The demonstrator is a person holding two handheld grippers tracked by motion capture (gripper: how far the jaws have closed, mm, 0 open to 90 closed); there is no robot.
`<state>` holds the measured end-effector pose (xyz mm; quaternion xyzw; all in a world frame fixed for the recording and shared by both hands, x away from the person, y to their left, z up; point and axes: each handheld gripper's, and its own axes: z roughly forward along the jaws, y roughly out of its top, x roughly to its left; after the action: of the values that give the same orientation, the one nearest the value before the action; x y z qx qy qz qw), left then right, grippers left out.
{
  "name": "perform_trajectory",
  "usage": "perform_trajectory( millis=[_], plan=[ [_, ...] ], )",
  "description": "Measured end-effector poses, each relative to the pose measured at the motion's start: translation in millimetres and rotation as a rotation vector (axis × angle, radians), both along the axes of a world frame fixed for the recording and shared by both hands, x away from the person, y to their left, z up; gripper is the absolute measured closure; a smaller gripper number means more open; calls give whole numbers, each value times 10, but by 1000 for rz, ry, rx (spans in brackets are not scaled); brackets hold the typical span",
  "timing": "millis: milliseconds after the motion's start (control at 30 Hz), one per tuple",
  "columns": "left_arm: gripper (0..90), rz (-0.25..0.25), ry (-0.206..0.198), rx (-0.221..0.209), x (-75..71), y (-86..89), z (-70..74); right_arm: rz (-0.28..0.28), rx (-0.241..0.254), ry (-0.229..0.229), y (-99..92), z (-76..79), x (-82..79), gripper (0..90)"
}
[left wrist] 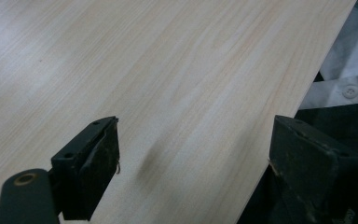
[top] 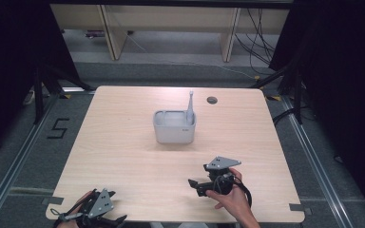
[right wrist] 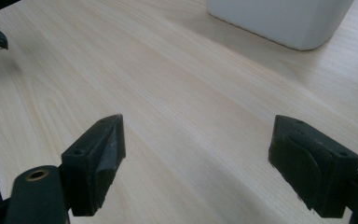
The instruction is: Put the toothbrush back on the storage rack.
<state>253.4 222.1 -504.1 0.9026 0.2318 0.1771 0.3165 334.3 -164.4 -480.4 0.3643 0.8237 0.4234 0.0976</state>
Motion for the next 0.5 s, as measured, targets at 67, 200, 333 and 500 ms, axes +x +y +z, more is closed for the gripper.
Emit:
perform_trajectory(
  millis=[67, 200, 333, 500],
  plan=[
    [158, 8, 1, -7, 0, -4, -10, 20, -1, -7, -9, -6, -6, 191],
    [158, 8, -1, -10, -2, -5, -7, -2, 15, 15, -17, -8, -71, 186],
    [158, 7, 3, 4, 5, 2, -2, -4, 11, 19, -54, -15, -114, 183],
    [158, -2, -5, 22, 14, 13, 5, -7, 6, 25, -90, -34, -160, 178]
  ],
)
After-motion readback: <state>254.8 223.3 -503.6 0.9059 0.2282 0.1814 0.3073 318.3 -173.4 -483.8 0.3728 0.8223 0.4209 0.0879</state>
